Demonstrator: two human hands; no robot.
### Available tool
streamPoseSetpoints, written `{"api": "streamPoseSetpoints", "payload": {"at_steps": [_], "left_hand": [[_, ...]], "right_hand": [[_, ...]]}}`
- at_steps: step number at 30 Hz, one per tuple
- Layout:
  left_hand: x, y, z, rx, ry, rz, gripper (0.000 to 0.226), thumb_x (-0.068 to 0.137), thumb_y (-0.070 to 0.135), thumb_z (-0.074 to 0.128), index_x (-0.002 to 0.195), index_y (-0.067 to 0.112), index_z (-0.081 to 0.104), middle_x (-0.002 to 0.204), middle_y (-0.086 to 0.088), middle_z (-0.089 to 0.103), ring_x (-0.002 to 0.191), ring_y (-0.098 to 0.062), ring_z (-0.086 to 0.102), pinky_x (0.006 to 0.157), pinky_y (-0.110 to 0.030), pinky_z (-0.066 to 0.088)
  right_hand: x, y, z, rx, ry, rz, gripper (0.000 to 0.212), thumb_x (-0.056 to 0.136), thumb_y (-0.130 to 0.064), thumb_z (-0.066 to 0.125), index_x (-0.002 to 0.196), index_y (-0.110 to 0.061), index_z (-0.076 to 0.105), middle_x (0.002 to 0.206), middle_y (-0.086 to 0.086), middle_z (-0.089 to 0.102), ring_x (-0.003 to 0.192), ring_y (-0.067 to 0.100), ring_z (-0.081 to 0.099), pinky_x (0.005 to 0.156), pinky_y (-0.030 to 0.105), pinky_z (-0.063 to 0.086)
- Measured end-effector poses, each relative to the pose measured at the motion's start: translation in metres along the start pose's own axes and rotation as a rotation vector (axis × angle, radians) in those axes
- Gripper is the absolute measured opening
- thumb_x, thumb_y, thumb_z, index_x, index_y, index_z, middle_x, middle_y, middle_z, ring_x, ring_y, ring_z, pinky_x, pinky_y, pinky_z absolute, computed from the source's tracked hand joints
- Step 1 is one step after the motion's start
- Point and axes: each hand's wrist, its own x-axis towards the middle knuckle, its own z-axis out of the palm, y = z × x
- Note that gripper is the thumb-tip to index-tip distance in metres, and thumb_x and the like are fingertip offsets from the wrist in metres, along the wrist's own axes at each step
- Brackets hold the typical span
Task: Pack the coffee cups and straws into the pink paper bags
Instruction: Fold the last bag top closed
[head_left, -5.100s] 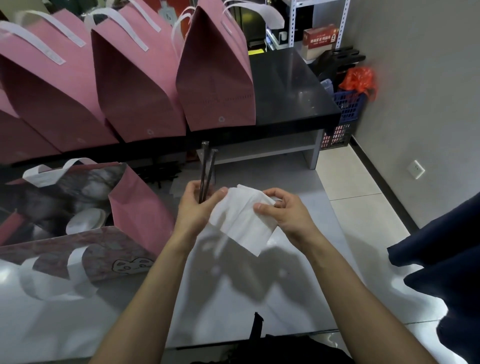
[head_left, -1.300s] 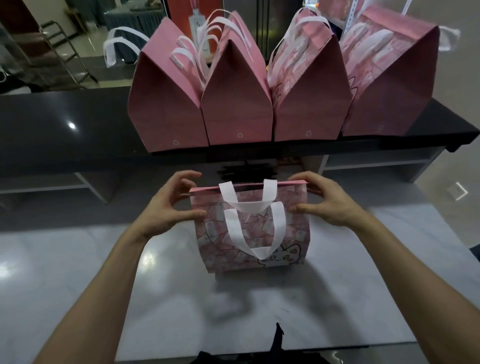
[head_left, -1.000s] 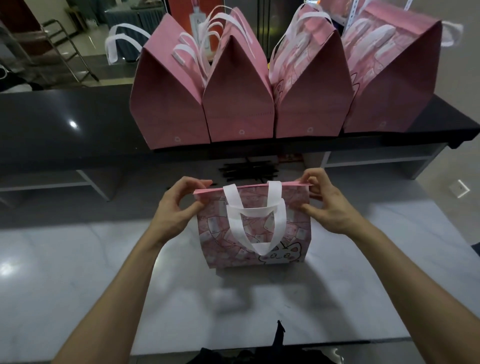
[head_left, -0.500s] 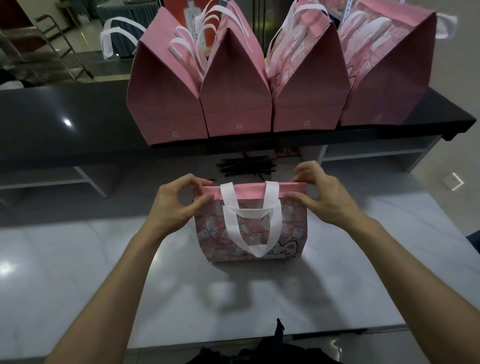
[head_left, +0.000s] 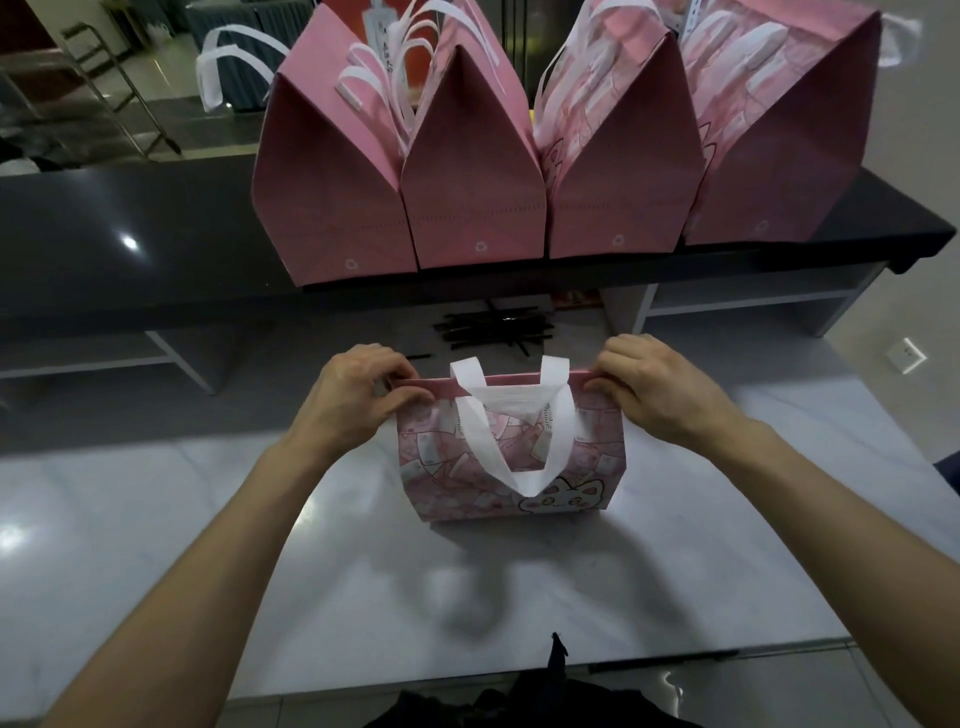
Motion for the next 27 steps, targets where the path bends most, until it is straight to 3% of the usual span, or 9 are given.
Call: {"api": "streamPoseSetpoints", "payload": {"at_steps": [7,10,13,17,21,23,27], "left_hand": [[-0.002,0.000,-0.001,-0.027,-0.032,0.002,0.019,0.086,0.024,0.090,0.098,0.011,0.083,0.091,0.002,0.072,0.083,-0.018,0.068,0.075,-0.042,0.066],[-0.002,-0.004,-0.011,-0.032,-0.128,-0.012,0.020,0.091,0.028,0.086,0.109,0.025,0.080,0.103,0.011,0.069,0.095,-0.009,0.067,0.087,-0.038,0.064],[0.008,-0.005,-0.035,-0.038,-0.276,-0.043,0.025,0.090,0.054,0.079,0.111,0.044,0.071,0.112,0.024,0.066,0.109,0.003,0.064,0.094,-0.026,0.056],[0.039,0.028,-0.054,-0.127,-0.211,-0.046,0.040,0.095,0.070,0.059,0.117,0.041,0.076,0.116,0.025,0.070,0.112,0.008,0.064,0.096,-0.024,0.051],[0.067,0.074,-0.035,0.057,-0.402,0.009,0.057,0.085,0.074,0.073,0.123,0.033,0.078,0.115,0.020,0.071,0.105,0.000,0.066,0.089,-0.025,0.054],[0.071,0.087,-0.024,0.191,-0.488,0.068,0.050,0.082,0.069,0.082,0.115,0.032,0.080,0.105,0.018,0.069,0.097,-0.003,0.065,0.080,-0.025,0.053],[0.066,0.094,-0.009,0.253,-0.453,0.109,0.026,0.087,0.054,0.083,0.097,0.031,0.078,0.094,0.015,0.066,0.089,-0.011,0.064,0.080,-0.039,0.059]], "right_hand": [[-0.015,0.001,0.017,-0.123,0.031,-0.105,0.025,0.101,-0.027,0.063,0.094,-0.003,0.065,0.087,0.008,0.059,0.073,0.012,0.041,0.061,0.024,0.039],[-0.018,0.000,0.002,-0.045,-0.063,0.040,0.050,0.109,-0.048,0.041,0.096,-0.009,0.069,0.089,0.000,0.059,0.075,0.013,0.049,0.064,0.032,0.050],[-0.001,-0.002,-0.031,0.178,-0.021,0.245,0.078,0.109,-0.070,0.018,0.096,-0.018,0.075,0.094,-0.008,0.062,0.086,0.011,0.060,0.076,0.033,0.049],[0.052,-0.031,-0.059,0.243,-0.015,0.267,0.064,0.100,-0.079,0.039,0.100,-0.030,0.079,0.104,-0.020,0.064,0.093,-0.002,0.062,0.076,0.024,0.048],[0.086,-0.069,-0.054,0.032,-0.383,0.148,0.058,0.081,-0.081,0.071,0.113,-0.034,0.079,0.111,-0.019,0.065,0.100,0.005,0.063,0.085,0.031,0.057],[0.087,-0.083,-0.043,-0.070,-0.462,0.110,0.044,0.080,-0.072,0.079,0.101,-0.033,0.078,0.100,-0.016,0.063,0.090,0.009,0.063,0.077,0.037,0.059],[0.082,-0.091,-0.030,-0.068,-0.382,0.084,0.026,0.093,-0.052,0.076,0.091,-0.027,0.070,0.091,-0.011,0.060,0.085,0.016,0.061,0.068,0.035,0.050]]}}
